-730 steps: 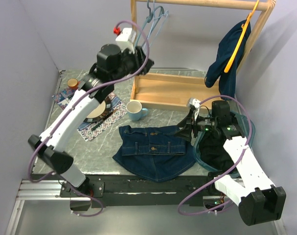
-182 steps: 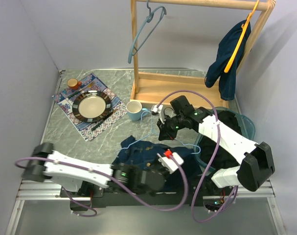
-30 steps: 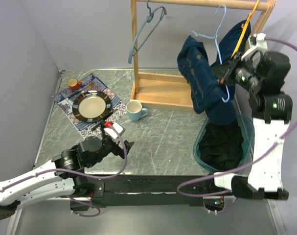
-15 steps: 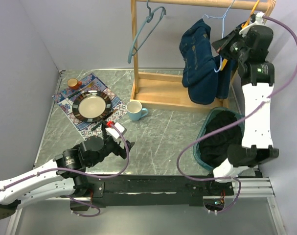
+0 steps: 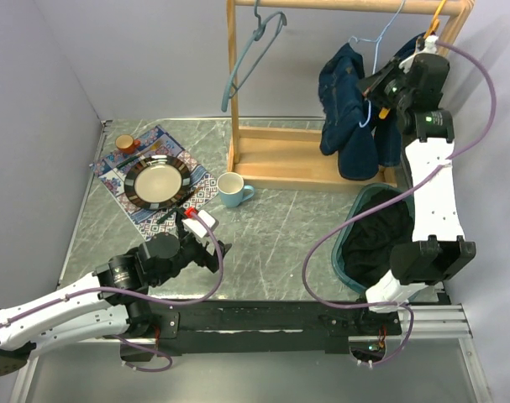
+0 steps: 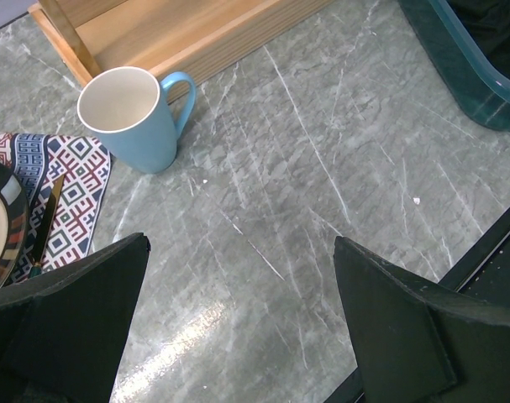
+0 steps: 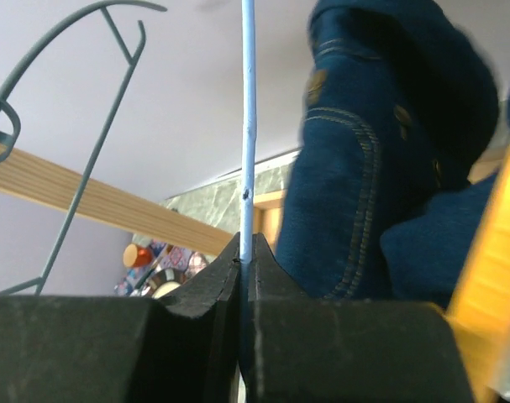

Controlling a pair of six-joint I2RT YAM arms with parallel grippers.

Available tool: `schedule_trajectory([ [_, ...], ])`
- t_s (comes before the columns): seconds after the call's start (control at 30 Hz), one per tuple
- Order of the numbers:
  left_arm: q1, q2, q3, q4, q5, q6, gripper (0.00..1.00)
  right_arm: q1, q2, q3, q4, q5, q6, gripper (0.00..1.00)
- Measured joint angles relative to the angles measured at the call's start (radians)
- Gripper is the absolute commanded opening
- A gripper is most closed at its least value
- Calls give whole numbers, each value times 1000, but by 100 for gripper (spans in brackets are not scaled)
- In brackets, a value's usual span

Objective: Place the skirt on the hanger

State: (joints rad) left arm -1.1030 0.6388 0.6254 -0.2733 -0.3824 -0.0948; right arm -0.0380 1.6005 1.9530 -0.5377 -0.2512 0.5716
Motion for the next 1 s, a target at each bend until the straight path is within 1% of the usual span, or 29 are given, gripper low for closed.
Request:
schedule_trajectory([
  [0.03,0,0,0,0,0,0,97,0,-7,-26,19,-9,5,22],
  [0.17,0,0,0,0,0,0,97,0,-25,-75,77,-39,15,25],
  [0.27,0,-2,0,0,0,0,97,0,-33,-88,103,-57,18,42],
  [0.3,0,-4,0,0,0,0,97,0,-39,-93,112,-64,15,51],
  [0.37,0,-10,0,0,0,0,97,0,-53,-103,126,-77,13,58],
  [0.43,0,-16,0,0,1,0,97,1,-79,-121,133,-91,-5,68],
  [0.5,0,-21,0,0,1,0,97,1,-117,-146,134,-98,-41,76],
  [0.57,0,-23,0,0,1,0,97,1,-170,-178,130,-97,-92,80],
  [0.6,0,-24,0,0,2,0,97,1,-204,-195,124,-96,-120,84],
  [0.7,0,-29,0,0,2,0,97,1,-320,-233,98,-87,-226,89],
  [0.77,0,-30,0,-1,3,0,97,1,-407,-264,88,-104,-316,90],
  [0.8,0,-31,0,-1,3,0,97,1,-457,-283,76,-126,-377,92],
  [1.0,0,-36,0,-1,4,-1,97,1,-700,-402,-79,-297,-734,93],
])
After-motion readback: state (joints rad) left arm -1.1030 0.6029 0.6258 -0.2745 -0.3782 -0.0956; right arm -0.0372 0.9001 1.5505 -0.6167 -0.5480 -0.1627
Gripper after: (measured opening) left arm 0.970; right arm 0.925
